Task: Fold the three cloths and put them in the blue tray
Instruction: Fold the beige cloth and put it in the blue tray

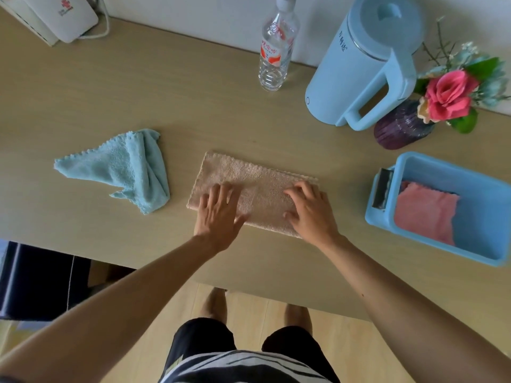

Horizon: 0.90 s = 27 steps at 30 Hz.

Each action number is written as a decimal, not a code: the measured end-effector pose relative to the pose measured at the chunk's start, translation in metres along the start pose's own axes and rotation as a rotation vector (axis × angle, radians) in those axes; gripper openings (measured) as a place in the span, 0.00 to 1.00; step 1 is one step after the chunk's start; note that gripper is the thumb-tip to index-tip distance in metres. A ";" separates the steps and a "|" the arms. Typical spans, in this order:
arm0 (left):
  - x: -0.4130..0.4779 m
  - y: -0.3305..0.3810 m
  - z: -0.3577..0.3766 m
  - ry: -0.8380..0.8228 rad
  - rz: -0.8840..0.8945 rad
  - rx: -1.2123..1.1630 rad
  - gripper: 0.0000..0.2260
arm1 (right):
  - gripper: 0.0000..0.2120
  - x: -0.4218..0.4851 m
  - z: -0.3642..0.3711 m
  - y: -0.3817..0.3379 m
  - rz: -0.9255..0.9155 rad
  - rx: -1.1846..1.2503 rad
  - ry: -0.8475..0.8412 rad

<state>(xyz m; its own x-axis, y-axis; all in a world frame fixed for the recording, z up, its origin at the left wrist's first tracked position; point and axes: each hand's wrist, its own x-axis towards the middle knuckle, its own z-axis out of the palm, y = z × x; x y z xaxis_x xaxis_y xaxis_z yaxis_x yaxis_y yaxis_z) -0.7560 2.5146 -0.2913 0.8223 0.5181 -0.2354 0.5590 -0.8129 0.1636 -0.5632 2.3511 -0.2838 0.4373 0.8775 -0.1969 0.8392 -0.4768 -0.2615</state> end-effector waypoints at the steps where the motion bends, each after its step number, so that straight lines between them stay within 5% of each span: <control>1: 0.003 -0.001 0.001 -0.006 0.013 0.006 0.32 | 0.25 -0.003 0.000 0.000 0.013 -0.010 0.001; 10: 0.054 -0.021 -0.011 -0.145 0.371 0.044 0.30 | 0.26 -0.067 0.006 -0.051 0.110 0.048 -0.085; 15: 0.038 -0.016 -0.019 -0.070 0.505 0.096 0.25 | 0.29 -0.090 0.015 -0.084 -0.028 0.252 -0.252; 19: 0.005 -0.017 -0.026 0.009 0.587 0.068 0.12 | 0.29 -0.077 0.011 -0.064 -0.233 0.141 -0.241; 27: -0.036 -0.030 -0.020 -0.207 0.616 0.117 0.24 | 0.25 -0.060 0.016 -0.039 -0.417 -0.035 -0.223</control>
<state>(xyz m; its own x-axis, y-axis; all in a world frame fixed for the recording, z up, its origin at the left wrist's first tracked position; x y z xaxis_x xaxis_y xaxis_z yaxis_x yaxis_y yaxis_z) -0.8006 2.5257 -0.2685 0.9439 -0.1033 -0.3136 -0.0318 -0.9738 0.2251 -0.6276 2.3160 -0.2768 -0.0160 0.9596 -0.2808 0.9406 -0.0808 -0.3299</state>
